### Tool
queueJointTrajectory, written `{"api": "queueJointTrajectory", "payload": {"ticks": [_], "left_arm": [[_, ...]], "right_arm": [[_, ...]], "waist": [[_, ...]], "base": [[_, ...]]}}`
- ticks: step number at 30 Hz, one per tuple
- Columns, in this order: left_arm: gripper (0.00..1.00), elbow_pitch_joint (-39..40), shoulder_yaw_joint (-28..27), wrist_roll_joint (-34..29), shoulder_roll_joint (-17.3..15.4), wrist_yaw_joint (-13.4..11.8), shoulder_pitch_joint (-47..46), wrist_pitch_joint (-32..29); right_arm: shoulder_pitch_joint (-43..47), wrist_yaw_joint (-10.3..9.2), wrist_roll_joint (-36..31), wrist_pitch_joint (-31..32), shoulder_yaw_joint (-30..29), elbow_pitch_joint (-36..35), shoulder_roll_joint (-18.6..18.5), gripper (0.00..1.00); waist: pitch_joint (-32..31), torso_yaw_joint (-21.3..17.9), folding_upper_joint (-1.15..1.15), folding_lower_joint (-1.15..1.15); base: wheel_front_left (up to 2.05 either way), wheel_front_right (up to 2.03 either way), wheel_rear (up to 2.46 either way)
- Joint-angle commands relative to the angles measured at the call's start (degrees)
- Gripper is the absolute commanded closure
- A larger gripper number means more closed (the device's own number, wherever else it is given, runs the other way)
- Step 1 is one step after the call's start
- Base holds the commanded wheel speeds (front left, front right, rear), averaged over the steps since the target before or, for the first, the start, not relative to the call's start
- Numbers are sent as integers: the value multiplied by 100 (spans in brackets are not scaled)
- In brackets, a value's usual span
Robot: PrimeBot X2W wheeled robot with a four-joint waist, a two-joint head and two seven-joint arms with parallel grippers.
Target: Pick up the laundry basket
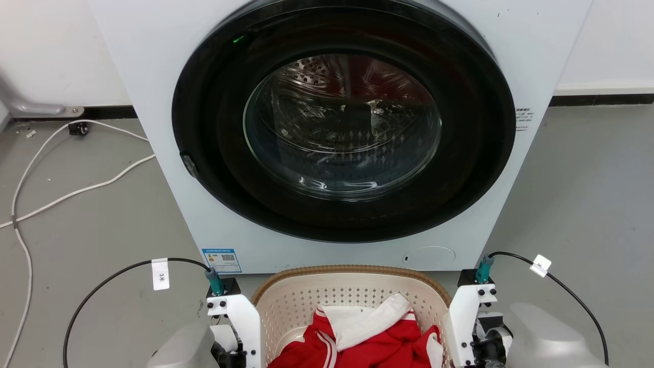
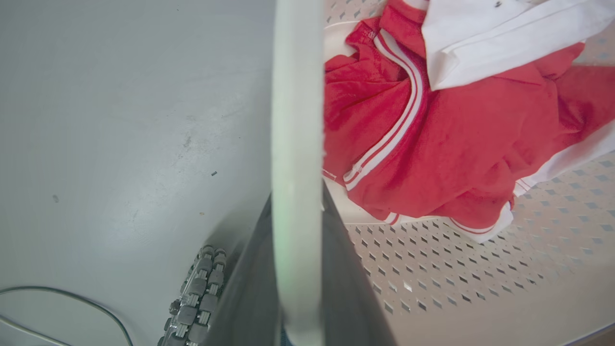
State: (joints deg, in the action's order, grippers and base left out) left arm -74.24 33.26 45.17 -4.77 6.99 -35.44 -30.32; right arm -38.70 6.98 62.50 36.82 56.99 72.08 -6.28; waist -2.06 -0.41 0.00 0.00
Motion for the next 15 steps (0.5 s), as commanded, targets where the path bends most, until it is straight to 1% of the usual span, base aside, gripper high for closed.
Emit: {"api": "queueJointTrajectory", "payload": {"ticks": [1,15], "left_arm": [[100,71,25,72,170,65,-29,38],[100,72,68,130,165,71,-43,70]], "right_arm": [[-24,93,71,-34,34,-97,190,100],[-46,93,150,-38,109,-78,180,100]], "waist": [[9,-2,0,0],[34,-1,0,0]], "base": [[0,0,0],[0,0,0]]}}
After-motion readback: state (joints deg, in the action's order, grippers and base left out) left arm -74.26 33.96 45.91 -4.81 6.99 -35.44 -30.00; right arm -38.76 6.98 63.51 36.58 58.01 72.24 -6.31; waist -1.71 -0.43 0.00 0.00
